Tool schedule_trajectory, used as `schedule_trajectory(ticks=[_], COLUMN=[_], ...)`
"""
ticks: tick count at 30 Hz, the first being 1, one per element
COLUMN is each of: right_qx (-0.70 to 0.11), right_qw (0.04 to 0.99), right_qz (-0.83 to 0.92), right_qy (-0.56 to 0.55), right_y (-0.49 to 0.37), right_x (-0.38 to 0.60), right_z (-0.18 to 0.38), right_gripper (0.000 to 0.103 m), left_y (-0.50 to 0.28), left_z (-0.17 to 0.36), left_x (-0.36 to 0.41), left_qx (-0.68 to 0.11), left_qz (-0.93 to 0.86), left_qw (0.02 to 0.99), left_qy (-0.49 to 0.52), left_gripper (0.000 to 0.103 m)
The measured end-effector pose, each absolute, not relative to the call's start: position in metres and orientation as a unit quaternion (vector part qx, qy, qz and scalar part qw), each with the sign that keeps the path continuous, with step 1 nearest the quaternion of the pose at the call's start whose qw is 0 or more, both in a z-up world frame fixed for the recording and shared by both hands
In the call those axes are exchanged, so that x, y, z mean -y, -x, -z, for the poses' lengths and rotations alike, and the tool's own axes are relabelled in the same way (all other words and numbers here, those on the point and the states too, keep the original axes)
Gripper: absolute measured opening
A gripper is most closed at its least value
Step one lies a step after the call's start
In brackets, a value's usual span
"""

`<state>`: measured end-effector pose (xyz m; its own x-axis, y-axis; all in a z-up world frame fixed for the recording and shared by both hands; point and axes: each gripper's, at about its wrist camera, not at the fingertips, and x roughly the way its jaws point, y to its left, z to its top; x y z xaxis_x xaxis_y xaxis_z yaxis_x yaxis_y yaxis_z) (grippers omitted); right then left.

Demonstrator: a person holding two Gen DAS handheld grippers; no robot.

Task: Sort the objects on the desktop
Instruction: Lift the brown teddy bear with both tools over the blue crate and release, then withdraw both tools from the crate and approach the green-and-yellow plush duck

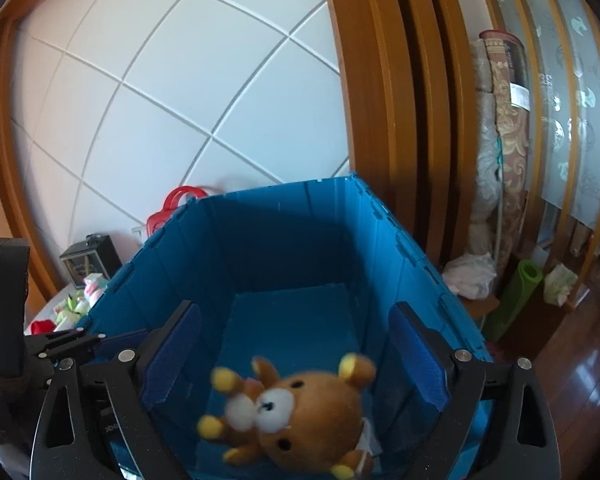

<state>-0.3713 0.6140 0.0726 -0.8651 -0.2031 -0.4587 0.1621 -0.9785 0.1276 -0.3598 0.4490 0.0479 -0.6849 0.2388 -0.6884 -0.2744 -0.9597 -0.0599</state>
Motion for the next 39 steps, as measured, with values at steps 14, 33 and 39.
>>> schedule_trajectory(ticks=[14,33,39], right_qx=[0.045,-0.01,-0.044], right_qw=[0.073,0.302,0.321], right_qz=[0.978,0.94,0.931], right_qy=[-0.188,-0.158,-0.167], right_y=[0.33,0.305,0.278], right_x=[-0.598,-0.402,-0.334], right_z=[-0.093,-0.08,-0.066], right_gripper=[0.103,0.103,0.103], left_y=[0.308,0.234,0.216], left_z=[-0.079,-0.042,-0.001], left_x=[-0.396,-0.185,-0.127], left_qx=[-0.022,0.026,0.041], left_qz=[-0.953,-0.949,-0.934], left_qw=[0.091,-0.157,-0.164], left_qy=[0.289,0.271,0.314], left_gripper=[0.043,0.064,0.064])
